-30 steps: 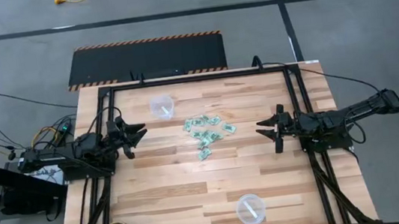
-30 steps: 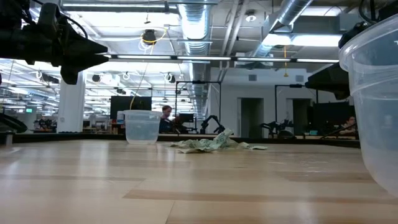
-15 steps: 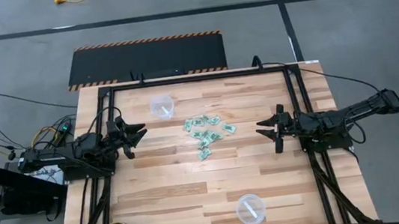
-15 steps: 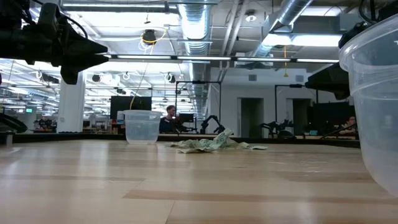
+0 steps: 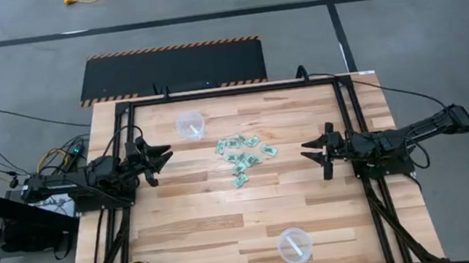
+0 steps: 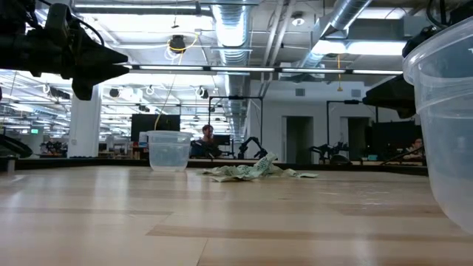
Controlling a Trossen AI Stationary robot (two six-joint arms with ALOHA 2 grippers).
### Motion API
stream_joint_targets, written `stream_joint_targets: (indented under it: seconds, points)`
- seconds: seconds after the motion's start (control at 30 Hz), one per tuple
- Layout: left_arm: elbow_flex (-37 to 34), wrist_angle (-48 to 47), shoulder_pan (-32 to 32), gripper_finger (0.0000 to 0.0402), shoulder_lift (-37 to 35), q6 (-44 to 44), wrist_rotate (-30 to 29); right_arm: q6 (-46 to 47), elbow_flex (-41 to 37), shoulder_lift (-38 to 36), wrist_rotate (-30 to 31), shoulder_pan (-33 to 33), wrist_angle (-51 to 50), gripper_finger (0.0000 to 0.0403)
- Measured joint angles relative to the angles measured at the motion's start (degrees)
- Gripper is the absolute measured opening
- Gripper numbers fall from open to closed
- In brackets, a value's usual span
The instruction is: Pick and place Stevia / Truvia into bins
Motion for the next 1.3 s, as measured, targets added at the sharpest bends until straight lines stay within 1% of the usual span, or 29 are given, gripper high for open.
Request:
stream_joint_targets:
  seconds: [0.17, 0.3, 0.33, 0.4, 0.5, 0.6, 0.73, 0.9, 0.97, 1.07, 1.1, 1.23, 1.3]
  points:
    - [0.01, -0.02, -0.01, 0.0130, 0.00, 0.00, -0.02, 0.32, 0.00, 0.00, -0.01, 0.01, 1.01, 0.0133]
    - [0.00, -0.01, -0.02, 0.0130, 0.02, 0.00, -0.01, 8.56, 0.00, 0.01, 0.03, -0.04, 3.80, 0.0134]
    - [0.00, 0.00, -0.02, 0.0130, 0.00, 0.00, 0.00, 9.17, 0.00, 0.01, 0.10, -0.13, 4.98, 0.0134]
    - [0.01, 0.00, 0.00, 0.0130, 0.02, 0.00, -0.02, 7.17, 0.00, -0.01, 1.46, -0.58, 6.59, 0.0134]
    - [0.01, -0.02, -0.01, 0.0130, 0.01, 0.00, 0.00, 5.15, 0.00, 0.01, 5.06, -1.54, 7.57, 0.0131]
    - [0.00, -0.02, -0.01, 0.0130, 0.02, 0.00, -0.01, 4.65, 0.00, 0.01, 7.38, -2.73, 12.87, 0.0129]
    - [0.01, 0.00, -0.02, 0.0130, 0.01, 0.00, -0.01, 4.45, 0.00, -0.01, 7.84, -5.22, 20.68, 0.0127]
    - [0.02, 0.00, 0.00, 0.0130, 0.00, 0.00, -0.02, 4.45, 0.08, 0.01, 7.57, -9.29, 26.93, 0.0127]
    - [0.01, -0.02, -0.02, 0.0130, 0.01, 0.00, 0.00, 4.46, 1.21, 0.04, 7.06, -11.12, 27.69, 0.0127]
    - [0.01, 0.00, -0.01, 0.0130, 0.00, 0.00, -0.01, 3.29, 5.49, 2.19, 2.21, -13.59, 26.08, 0.0127]
    - [0.00, -0.01, -0.01, 0.0130, 0.01, 0.00, 0.00, 2.49, 7.62, 3.84, 0.40, -14.37, 23.61, 0.0127]
    - [0.01, -0.01, -0.01, 0.0130, 0.02, 0.00, 0.00, -0.31, 17.86, 11.48, -3.89, -16.83, 5.88, 0.0127]
    - [0.00, -0.02, -0.02, 0.0130, 0.02, 0.00, 0.00, -0.51, 22.71, 15.83, -4.84, -17.94, -3.01, 0.0127]
